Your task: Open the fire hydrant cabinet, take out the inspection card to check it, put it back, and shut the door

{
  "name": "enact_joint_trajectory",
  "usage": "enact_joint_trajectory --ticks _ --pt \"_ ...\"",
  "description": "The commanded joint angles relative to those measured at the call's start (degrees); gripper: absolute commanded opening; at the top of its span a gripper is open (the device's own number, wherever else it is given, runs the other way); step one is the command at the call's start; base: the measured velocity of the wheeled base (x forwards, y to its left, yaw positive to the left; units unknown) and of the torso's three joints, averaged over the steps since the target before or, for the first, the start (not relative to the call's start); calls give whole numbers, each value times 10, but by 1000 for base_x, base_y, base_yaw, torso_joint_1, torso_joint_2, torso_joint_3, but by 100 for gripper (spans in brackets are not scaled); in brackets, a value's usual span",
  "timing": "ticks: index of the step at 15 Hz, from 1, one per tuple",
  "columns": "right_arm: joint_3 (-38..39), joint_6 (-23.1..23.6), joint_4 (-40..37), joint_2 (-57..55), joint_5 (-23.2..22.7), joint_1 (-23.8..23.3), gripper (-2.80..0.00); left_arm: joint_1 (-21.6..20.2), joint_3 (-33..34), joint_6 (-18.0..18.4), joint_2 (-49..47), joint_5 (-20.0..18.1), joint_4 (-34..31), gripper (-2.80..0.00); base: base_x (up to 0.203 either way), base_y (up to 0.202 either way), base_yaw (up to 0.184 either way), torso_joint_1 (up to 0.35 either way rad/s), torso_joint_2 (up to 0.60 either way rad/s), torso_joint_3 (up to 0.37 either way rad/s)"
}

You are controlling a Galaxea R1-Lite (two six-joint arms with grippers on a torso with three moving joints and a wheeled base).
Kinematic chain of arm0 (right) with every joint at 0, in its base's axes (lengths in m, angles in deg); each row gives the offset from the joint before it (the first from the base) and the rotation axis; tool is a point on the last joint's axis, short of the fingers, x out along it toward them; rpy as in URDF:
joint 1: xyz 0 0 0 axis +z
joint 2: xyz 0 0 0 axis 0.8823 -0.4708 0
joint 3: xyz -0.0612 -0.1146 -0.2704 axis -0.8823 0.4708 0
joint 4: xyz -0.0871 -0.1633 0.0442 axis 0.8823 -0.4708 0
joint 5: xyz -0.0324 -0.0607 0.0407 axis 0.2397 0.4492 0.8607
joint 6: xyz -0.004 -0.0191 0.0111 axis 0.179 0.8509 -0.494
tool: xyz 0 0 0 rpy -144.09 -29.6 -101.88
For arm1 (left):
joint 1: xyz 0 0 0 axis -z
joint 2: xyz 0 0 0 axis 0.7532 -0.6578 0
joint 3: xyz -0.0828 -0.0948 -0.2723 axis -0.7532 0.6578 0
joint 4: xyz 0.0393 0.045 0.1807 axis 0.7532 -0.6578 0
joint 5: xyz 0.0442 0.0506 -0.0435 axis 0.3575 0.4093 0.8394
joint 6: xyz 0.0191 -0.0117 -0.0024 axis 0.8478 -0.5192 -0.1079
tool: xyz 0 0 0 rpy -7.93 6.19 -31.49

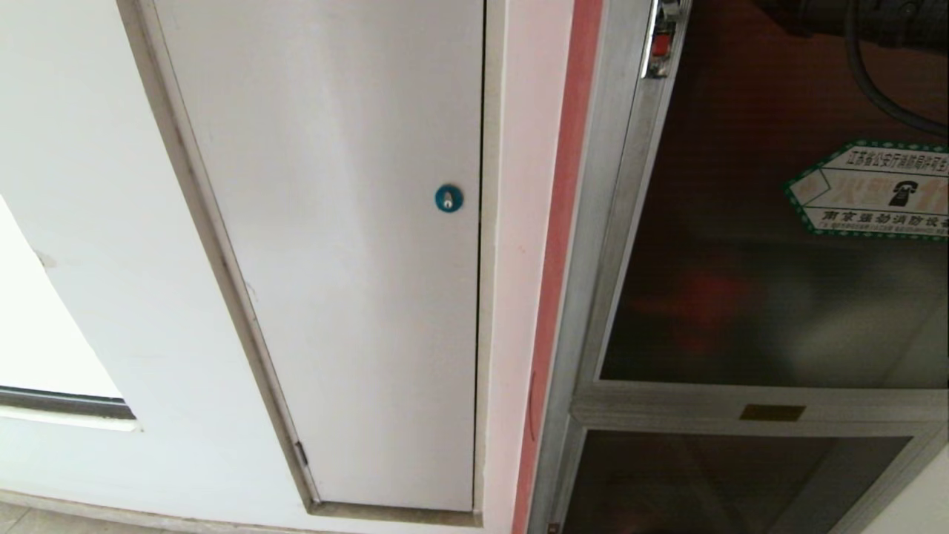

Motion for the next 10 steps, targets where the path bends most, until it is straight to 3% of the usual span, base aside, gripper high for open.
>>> enact_joint_trajectory --ticks 1,10 --pt "-2 -1 0 -11 -1 1 -280 0 0 0 -1 0 0 -280 0 0 0 0 0 0" --pt "7 -5 0 -30 4 -8 -280 0 0 0 -1 0 0 -280 0 0 0 0 0 0"
